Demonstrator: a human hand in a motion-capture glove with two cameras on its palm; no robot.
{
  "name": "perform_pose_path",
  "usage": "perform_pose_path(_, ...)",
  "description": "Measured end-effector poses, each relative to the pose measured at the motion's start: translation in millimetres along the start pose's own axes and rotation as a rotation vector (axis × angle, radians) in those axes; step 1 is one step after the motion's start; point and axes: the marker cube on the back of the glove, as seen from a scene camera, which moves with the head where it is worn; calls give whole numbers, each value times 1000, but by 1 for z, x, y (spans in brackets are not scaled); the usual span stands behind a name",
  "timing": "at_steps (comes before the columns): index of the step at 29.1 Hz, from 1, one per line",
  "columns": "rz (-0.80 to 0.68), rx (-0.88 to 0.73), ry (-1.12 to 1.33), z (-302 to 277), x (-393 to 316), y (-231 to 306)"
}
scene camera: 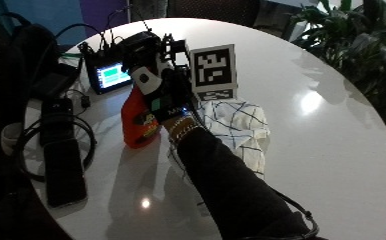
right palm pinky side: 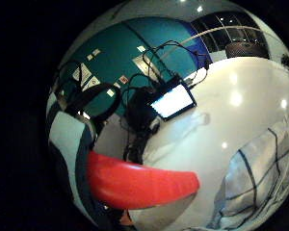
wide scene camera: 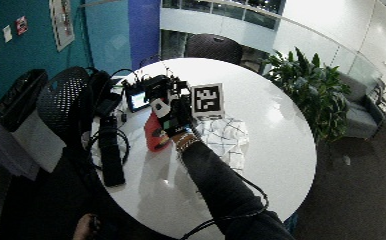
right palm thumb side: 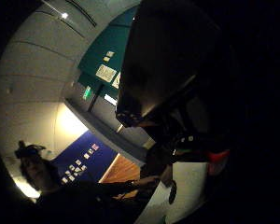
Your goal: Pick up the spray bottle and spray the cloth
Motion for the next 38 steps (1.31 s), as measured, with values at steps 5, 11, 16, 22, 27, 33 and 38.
perform_pose_path(5, 44, -31, 39, 1, 7, 1)
perform_pose_path(11, 115, -190, 134, -18, 14, 13)
perform_pose_path(16, 92, -332, 315, -63, -6, 19)
perform_pose_path(22, 49, -511, 587, -124, -29, 48)
perform_pose_path(27, 75, -602, 815, -171, -39, 91)
perform_pose_path(33, 100, -655, 888, -197, -45, 126)
perform_pose_path(38, 95, -673, 930, -202, -44, 141)
